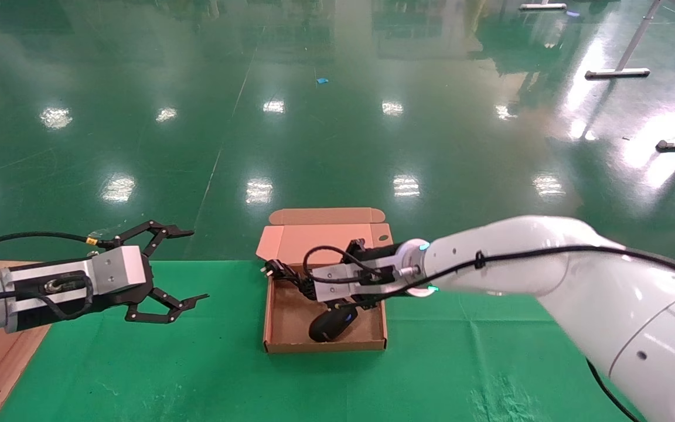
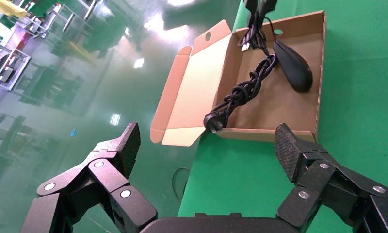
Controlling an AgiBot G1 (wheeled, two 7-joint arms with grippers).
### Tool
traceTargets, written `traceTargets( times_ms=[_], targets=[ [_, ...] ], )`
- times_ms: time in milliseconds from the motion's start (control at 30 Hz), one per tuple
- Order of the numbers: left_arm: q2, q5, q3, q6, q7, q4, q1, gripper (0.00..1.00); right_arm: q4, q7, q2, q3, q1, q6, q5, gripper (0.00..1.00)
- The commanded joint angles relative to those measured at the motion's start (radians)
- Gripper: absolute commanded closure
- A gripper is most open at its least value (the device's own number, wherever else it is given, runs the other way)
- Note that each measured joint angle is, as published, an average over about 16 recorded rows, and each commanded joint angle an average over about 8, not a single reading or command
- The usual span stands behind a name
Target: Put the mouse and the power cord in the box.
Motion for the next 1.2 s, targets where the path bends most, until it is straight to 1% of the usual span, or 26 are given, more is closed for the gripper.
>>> traceTargets(
  times_ms=[33,67,100,167,567,733,867,1200],
  targets=[
    [0.002,0.000,0.000,0.006,0.006,0.012,-0.004,0.00,-0.013,-0.006,0.000,-0.021,-0.016,0.043,0.003,0.11],
    [0.002,-0.001,-0.001,0.007,0.008,0.014,-0.004,0.00,-0.015,-0.006,-0.001,-0.025,-0.019,0.049,0.005,0.03],
    [0.002,-0.001,-0.001,0.008,0.008,0.015,-0.004,0.00,-0.016,-0.007,-0.001,-0.028,-0.021,0.054,0.007,0.00],
    [0.001,-0.001,-0.002,0.010,0.010,0.018,-0.005,0.00,-0.020,-0.007,-0.001,-0.034,-0.026,0.063,0.010,0.00],
    [0.003,-0.001,-0.002,0.008,0.003,0.010,-0.003,0.00,-0.008,-0.007,0.006,-0.020,-0.017,0.040,0.006,0.00],
    [-0.004,-0.008,-0.020,0.018,-0.033,-0.022,0.012,0.00,0.009,0.000,0.024,0.000,-0.027,0.022,0.022,0.00],
    [-0.017,-0.020,-0.050,0.036,-0.093,-0.075,0.037,0.00,0.035,0.018,0.055,0.051,-0.057,-0.019,0.065,0.00],
    [-0.051,-0.052,-0.135,0.086,-0.258,-0.222,0.107,0.00,0.147,0.076,0.182,0.212,-0.156,-0.150,0.211,0.00]
  ],
)
